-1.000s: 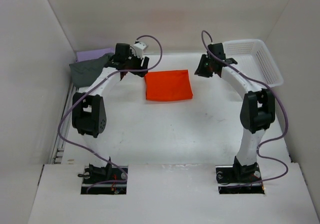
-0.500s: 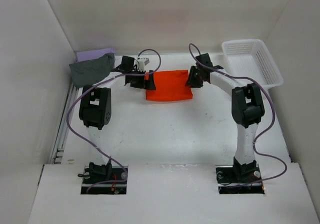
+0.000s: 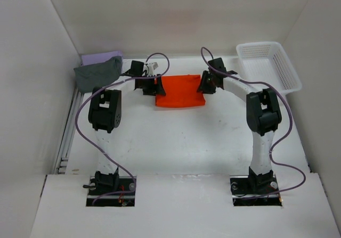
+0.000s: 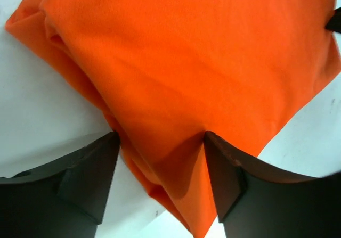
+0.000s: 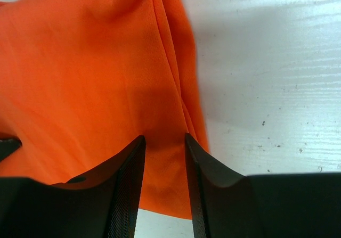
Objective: Fold and stack the t-shirts
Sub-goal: Put the neatly folded tshirt into the corner of the board with the left arm
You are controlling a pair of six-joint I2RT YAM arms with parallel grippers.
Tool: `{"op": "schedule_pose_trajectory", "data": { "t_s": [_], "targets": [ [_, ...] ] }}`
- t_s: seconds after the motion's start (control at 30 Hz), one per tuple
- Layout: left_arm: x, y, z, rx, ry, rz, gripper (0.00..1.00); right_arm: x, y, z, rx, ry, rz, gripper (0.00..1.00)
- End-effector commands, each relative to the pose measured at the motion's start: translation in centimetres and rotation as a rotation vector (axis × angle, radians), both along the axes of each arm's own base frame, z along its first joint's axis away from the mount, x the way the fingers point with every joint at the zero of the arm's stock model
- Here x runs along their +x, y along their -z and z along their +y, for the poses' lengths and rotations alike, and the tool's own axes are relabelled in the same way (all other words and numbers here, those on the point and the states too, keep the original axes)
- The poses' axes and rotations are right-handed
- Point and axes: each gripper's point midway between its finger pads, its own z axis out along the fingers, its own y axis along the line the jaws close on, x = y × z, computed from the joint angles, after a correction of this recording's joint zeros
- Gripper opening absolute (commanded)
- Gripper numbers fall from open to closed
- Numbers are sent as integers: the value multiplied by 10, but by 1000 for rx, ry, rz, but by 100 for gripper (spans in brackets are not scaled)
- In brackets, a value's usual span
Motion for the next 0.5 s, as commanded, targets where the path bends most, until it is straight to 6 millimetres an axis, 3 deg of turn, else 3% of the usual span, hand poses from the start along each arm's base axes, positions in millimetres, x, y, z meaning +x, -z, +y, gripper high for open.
{"op": "schedule_pose_trajectory", "data": {
  "t_s": [0.0, 0.13, 0.2, 0.33, 0.47],
  "targets": [
    [-21, 37, -7, -29, -10, 177, 57, 4, -23, 4, 22, 4, -69, 40],
    [-18, 40, -5, -56, -27, 204, 14, 1, -34, 2, 28, 5, -86, 40],
    [-13, 33, -1, -65, -34, 187, 4, -3, -40, 0, 31, 7, -96, 40],
    [5, -3, 21, -64, -60, 87, 0, -16, -61, -5, 43, 8, -131, 41],
    [21, -34, 60, 40, -92, -36, 0, -33, -77, -11, 50, 10, -155, 42]
  ]
}}
